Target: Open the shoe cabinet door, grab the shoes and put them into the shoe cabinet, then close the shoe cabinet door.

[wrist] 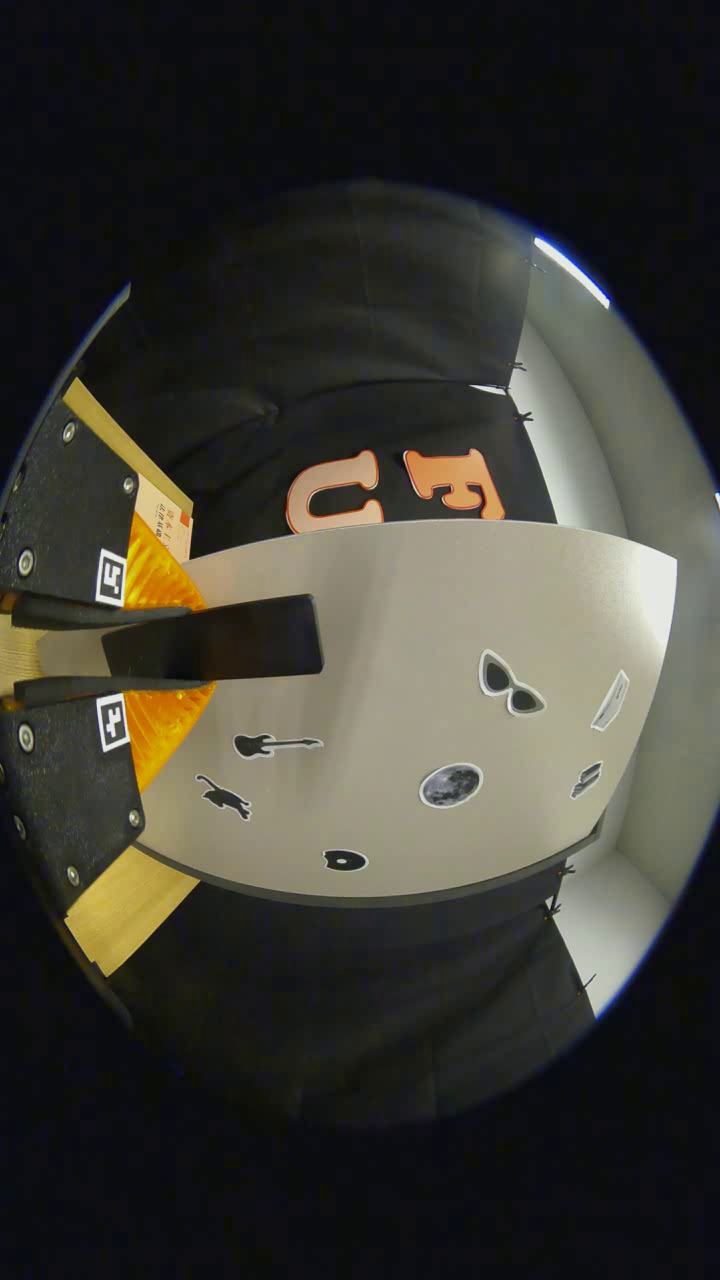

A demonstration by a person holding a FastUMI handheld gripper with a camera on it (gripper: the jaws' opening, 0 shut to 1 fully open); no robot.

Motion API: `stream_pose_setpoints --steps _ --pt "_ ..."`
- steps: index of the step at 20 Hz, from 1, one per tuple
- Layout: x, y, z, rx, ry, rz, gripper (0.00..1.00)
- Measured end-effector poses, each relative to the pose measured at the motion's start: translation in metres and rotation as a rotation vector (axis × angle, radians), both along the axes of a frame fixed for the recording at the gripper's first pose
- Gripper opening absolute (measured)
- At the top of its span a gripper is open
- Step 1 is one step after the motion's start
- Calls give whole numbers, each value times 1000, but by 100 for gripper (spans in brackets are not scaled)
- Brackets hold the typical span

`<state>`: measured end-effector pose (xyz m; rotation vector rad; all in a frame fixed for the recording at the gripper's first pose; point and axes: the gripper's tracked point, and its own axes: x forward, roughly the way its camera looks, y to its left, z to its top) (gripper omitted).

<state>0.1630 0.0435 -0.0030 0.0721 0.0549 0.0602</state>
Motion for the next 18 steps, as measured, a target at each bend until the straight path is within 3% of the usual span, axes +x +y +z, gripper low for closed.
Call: stream_pose_setpoints --steps 12,18 --pt "-43 -46 1 15 -4 -34 14" --pt "-90 -77 -8 5 -10 -92 14"
